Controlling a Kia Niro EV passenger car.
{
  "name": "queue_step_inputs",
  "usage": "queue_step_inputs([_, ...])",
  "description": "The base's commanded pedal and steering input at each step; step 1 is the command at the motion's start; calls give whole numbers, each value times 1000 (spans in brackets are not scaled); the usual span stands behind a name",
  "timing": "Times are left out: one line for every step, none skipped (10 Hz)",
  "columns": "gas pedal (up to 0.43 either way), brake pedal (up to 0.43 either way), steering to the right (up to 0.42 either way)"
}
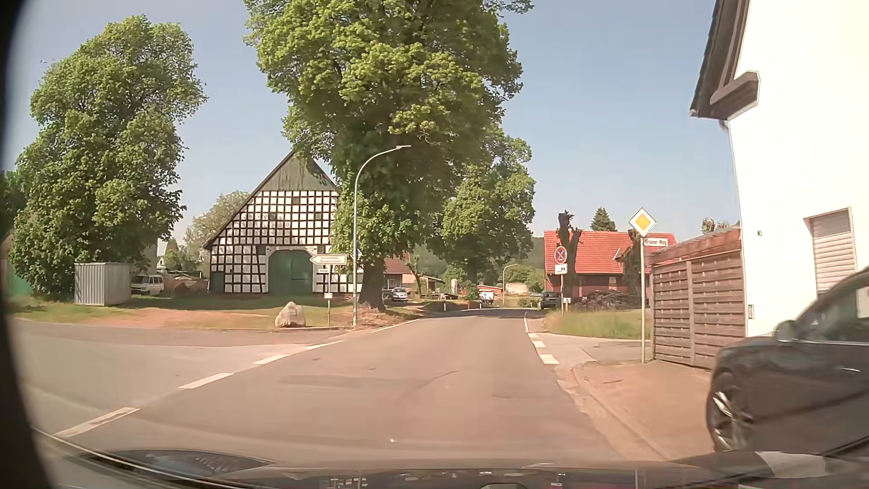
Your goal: Follow the waypoints while adhering to traffic rules and regulations
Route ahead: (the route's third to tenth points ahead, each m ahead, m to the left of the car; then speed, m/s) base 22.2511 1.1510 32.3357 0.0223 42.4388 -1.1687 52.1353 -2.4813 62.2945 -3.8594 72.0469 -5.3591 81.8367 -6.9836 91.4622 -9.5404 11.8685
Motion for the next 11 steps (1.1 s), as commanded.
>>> queue_step_inputs([398,0,21])
queue_step_inputs([398,0,20])
queue_step_inputs([398,0,19])
queue_step_inputs([398,0,19])
queue_step_inputs([390,0,19])
queue_step_inputs([390,0,19])
queue_step_inputs([358,0,22])
queue_step_inputs([358,0,22])
queue_step_inputs([358,0,22])
queue_step_inputs([339,0,20])
queue_step_inputs([339,0,20])
